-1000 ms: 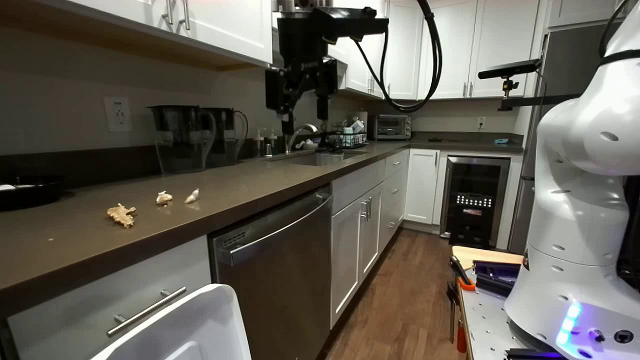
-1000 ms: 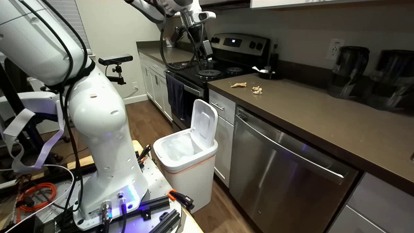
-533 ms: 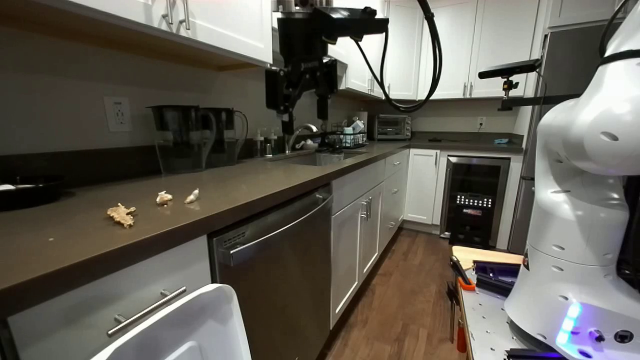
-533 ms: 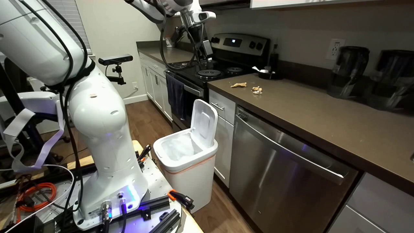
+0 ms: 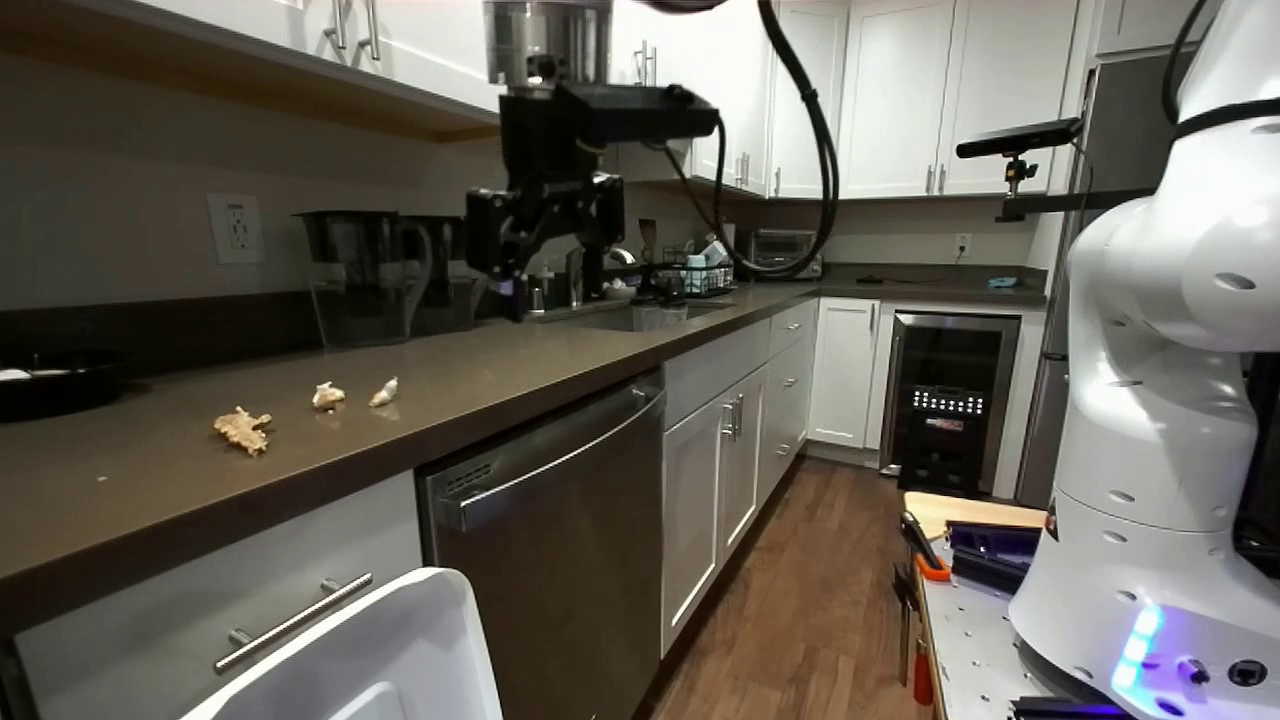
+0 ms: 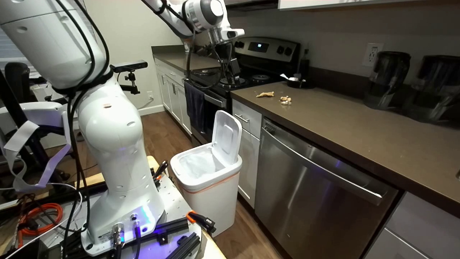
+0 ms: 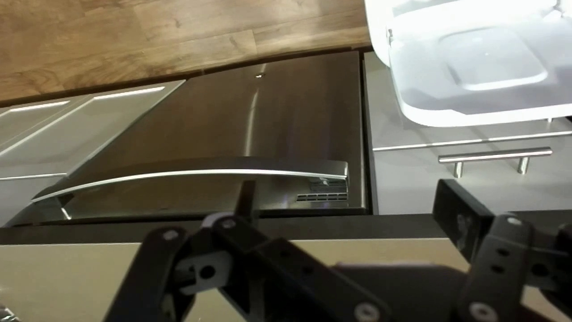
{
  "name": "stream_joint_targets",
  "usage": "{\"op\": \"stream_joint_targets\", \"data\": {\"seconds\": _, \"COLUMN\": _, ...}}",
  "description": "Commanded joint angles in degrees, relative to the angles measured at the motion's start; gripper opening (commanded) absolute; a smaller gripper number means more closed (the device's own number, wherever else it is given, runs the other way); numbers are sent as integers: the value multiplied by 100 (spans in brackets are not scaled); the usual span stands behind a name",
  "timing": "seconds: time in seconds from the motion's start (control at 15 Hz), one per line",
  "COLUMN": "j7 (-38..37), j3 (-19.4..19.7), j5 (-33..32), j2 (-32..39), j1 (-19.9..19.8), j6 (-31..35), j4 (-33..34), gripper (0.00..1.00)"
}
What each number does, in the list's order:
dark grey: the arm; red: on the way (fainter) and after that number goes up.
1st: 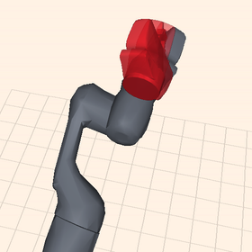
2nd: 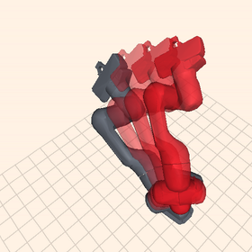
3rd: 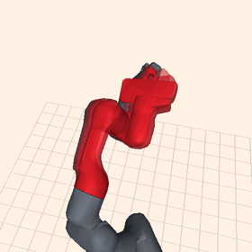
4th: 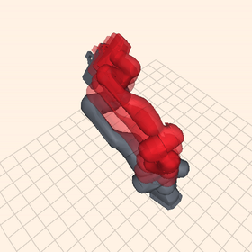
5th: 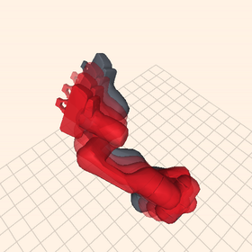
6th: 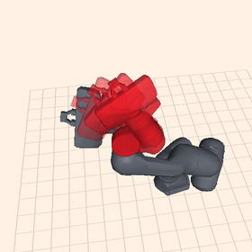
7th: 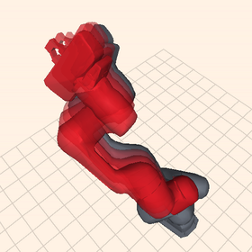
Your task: Pick up one object from the countertop and put it in the white bin.
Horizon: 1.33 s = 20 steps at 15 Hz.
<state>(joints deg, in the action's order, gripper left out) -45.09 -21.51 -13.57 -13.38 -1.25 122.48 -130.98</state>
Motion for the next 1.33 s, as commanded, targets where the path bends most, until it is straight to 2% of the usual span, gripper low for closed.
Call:
{"op": "stream_joint_targets", "data": {"seconds": 0.0, "j7": -867, "j3": -144, "j5": -688, "j2": 1465, "j1": -164, "j6": 509, "j4": 924, "gripper": 100}}
{"op": "stream_joint_targets", "data": {"seconds": 0.07, "j7": -991, "j3": -102, "j5": -841, "j2": 1825, "j1": -139, "j6": 367, "j4": 1264, "gripper": 100}}
{"op": "stream_joint_targets", "data": {"seconds": 0.13, "j7": -1062, "j3": 346, "j5": -942, "j2": 2202, "j1": 312, "j6": 249, "j4": 1652, "gripper": 100}}
{"op": "stream_joint_targets", "data": {"seconds": 0.33, "j7": -922, "j3": 850, "j5": -669, "j2": 3024, "j1": 754, "j6": -71, "j4": 2674, "gripper": 100}}
{"op": "stream_joint_targets", "data": {"seconds": 0.53, "j7": -830, "j3": 1293, "j5": -247, "j2": 3660, "j1": 1042, "j6": -438, "j4": 3742, "gripper": 100}}
{"op": "stream_joint_targets", "data": {"seconds": 0.73, "j7": -1056, "j3": 1685, "j5": -69, "j2": 4209, "j1": 1280, "j6": -762, "j4": 4802, "gripper": 99}}
{"op": "stream_joint_targets", "data": {"seconds": 0.8, "j7": -1135, "j3": 1806, "j5": -59, "j2": 4408, "j1": 1355, "j6": -893, "j4": 5161, "gripper": 74}}
{"op": "stream_joint_targets", "data": {"seconds": 0.87, "j7": -1204, "j3": 1920, "j5": -79, "j2": 4602, "j1": 1417, "j6": -1074, "j4": 5497, "gripper": 97}}
{"op": "stream_joint_targets", "data": {"seconds": 1.07, "j7": -1433, "j3": 2181, "j5": -87, "j2": 5027, "j1": 1540, "j6": -1541, "j4": 6194, "gripper": 100}}
{"op": "stream_joint_targets", "data": {"seconds": 1.2, "j7": -1466, "j3": 2224, "j5": 24, "j2": 5177, "j1": 1535, "j6": -1623, "j4": 6393, "gripper": 100}}
{"op": "stream_joint_targets", "data": {"seconds": 1.27, "j7": -1314, "j3": 2239, "j5": -84, "j2": 4911, "j1": 1546, "j6": -1368, "j4": 5947, "gripper": 100}}
